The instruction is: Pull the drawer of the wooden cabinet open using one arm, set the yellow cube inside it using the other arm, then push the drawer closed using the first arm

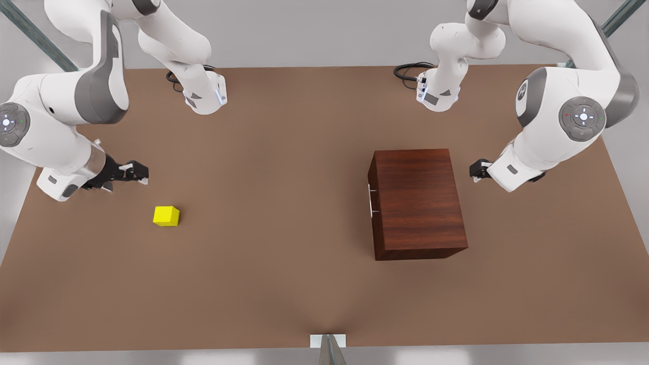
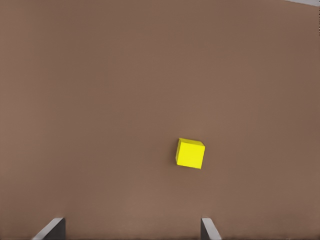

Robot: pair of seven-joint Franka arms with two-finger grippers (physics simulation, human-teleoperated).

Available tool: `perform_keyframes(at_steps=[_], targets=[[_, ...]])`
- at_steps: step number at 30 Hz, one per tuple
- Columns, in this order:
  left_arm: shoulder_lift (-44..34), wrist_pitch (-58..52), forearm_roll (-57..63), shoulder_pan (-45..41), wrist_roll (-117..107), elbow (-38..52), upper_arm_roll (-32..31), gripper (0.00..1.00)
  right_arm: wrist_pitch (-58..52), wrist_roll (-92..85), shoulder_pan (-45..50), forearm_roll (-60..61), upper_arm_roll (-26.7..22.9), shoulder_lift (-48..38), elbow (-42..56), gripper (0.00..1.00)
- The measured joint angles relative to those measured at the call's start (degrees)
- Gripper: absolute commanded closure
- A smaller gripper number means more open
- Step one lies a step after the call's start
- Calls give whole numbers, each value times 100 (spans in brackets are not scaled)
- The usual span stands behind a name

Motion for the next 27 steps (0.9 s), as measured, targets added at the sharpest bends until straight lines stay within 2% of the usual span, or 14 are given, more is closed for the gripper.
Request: perform_keyframes(at_steps=[2,6,8,11,13,17,21,23,24,25,27], targets=[[119,9,25,-157,-14,19,-79,0,105,53,-15,45,3,-35,-73,0],[720,144,36,-1807,-728,39,-131,0,240,142,-12,86,3,-20,-83,0],[943,294,48,-2285,-1239,42,-129,0,280,180,-13,95,3,-12,-80,0],[1201,471,60,-2533,-1982,43,-126,0,330,229,-8,101,4,43,-93,0],[1374,626,65,-2581,-2461,40,-125,0,492,258,16,104,7,381,-150,0],[1695,976,180,-2785,-3390,40,-122,0,1323,300,-143,97,0,737,-1350,0],[2003,1331,339,-2890,-4180,42,-104,0,2198,333,-364,23,-71,1470,-1661,0],[2138,1495,428,-2889,-4502,43,-98,11,2493,350,-414,-63,-85,1708,-1675,0],[2176,1565,458,-2884,-4638,43,-93,21,2615,358,-434,-108,-90,1820,-1677,0],[2204,1627,482,-2877,-4765,41,-87,25,2718,365,-480,-143,-94,1935,-1680,0],[2246,1724,514,-2869,-4981,43,-69,25,2882,379,-539,-224,-98,2135,-1681,0]])
